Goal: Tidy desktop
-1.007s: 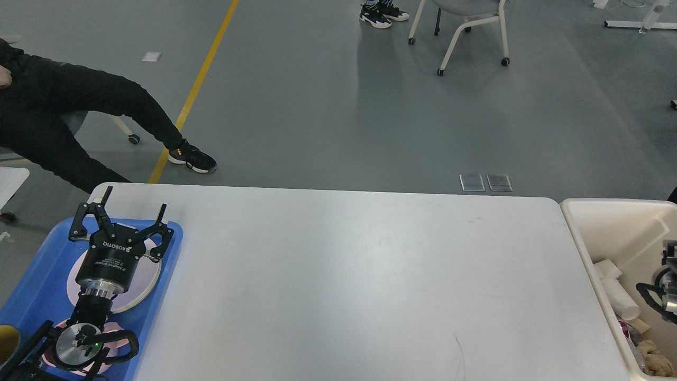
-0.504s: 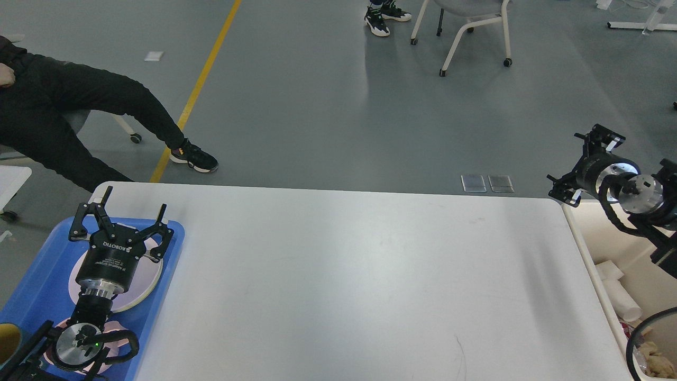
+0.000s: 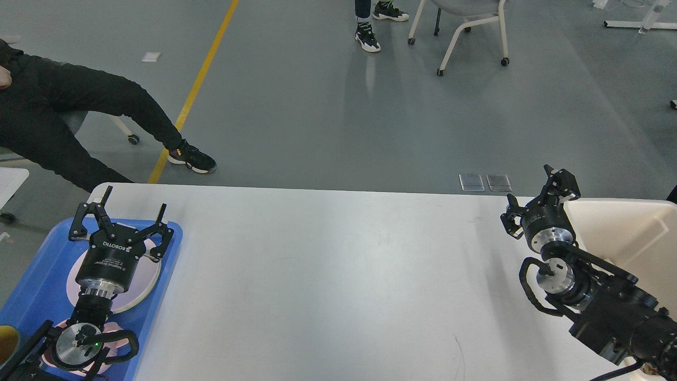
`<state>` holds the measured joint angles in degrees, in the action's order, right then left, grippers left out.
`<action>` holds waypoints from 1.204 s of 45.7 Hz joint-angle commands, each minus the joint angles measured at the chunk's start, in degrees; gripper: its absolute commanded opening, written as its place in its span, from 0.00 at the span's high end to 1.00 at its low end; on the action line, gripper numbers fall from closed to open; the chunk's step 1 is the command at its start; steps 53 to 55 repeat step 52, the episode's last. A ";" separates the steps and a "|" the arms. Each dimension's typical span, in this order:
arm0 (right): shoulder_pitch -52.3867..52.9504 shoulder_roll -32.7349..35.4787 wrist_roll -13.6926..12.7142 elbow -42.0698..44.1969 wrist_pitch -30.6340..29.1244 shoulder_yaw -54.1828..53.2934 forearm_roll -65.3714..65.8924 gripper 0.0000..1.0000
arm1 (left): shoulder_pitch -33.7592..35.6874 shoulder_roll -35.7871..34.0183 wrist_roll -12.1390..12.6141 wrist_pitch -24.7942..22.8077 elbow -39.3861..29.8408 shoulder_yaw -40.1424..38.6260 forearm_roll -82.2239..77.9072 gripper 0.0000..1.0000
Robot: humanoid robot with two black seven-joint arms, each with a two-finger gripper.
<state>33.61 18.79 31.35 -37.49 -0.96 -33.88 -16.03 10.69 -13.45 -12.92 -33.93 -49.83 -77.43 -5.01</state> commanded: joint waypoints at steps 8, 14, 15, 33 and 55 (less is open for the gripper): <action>-5.13 5.36 4.77 -10.56 -2.20 -1.97 0.38 0.00 | 0.03 0.00 0.00 0.00 0.00 0.00 0.00 0.04; -7.24 8.89 4.95 -15.95 -1.85 -2.06 0.38 0.00 | 0.03 0.00 0.00 0.00 0.00 0.00 0.00 0.04; -7.51 9.07 4.95 -15.86 -2.03 -2.06 0.38 0.00 | -0.05 0.00 0.00 0.00 0.00 0.00 0.00 0.04; -8.21 8.01 6.44 -9.88 -7.48 -2.33 0.21 0.00 | 0.03 0.00 0.00 0.00 0.00 0.09 0.00 0.04; -9.00 5.20 6.62 -10.14 -7.48 -2.59 0.21 0.00 | 0.03 0.00 0.00 0.00 0.00 0.00 0.00 0.04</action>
